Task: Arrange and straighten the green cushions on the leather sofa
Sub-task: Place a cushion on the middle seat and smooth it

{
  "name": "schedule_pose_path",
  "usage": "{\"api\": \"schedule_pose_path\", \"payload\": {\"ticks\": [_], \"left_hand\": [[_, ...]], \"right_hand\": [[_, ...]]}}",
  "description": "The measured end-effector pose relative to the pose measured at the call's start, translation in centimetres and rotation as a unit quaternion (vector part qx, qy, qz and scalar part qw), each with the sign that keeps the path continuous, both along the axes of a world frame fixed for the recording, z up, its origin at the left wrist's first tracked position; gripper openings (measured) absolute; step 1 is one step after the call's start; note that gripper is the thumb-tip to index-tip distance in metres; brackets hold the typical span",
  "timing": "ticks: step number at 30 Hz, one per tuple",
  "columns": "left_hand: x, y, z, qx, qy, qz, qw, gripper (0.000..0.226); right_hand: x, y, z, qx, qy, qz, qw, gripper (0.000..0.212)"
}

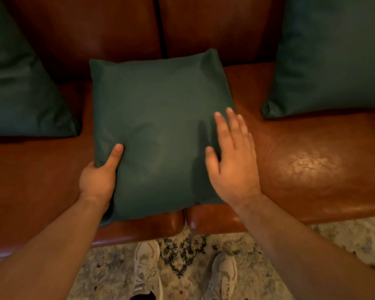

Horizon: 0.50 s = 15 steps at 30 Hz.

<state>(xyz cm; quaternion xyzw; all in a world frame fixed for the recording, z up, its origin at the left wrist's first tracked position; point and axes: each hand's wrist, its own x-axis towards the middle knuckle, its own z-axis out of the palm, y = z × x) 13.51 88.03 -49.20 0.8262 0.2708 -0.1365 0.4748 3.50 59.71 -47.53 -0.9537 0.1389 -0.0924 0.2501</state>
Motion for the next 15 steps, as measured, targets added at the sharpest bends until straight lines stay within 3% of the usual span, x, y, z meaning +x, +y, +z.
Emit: {"api": "schedule_pose_path", "payload": {"ticks": [2,4,7,9,11,13,15], "left_hand": [[0.4,-0.2,0.0,0.007,-0.008,0.001,1.000,0.094],[0.2,0.1,-0.2,-0.046,-0.007,0.002,0.999,0.093],[-0.8,1.8,-0.8,-0.182,0.028,0.024,0.983,0.094],[-2.2,3.1,-1.2,-0.234,0.048,0.023,0.971,0.076],[-3.7,4.4,-1.4,-0.261,0.084,0.021,0.961,0.064],[-5.1,5.8,-1.8,-0.273,0.097,-0.001,0.957,0.078],[-5.9,7.2,-1.8,-0.282,0.087,-0.044,0.954,0.095]], "right_hand": [[0.1,1.5,-0.1,-0.032,0.070,0.086,0.993,0.070],[-0.2,2.1,-0.5,-0.063,0.159,0.109,0.979,0.069],[1.3,2.7,0.9,-0.083,0.068,0.067,0.992,0.063],[2.6,3.7,1.3,-0.083,-0.021,0.062,0.994,0.059],[2.7,5.0,1.1,-0.109,0.018,0.136,0.984,0.070],[1.8,5.8,0.0,-0.143,0.106,0.184,0.967,0.078],[2.1,6.0,-0.3,-0.153,0.128,0.174,0.964,0.080]]}}
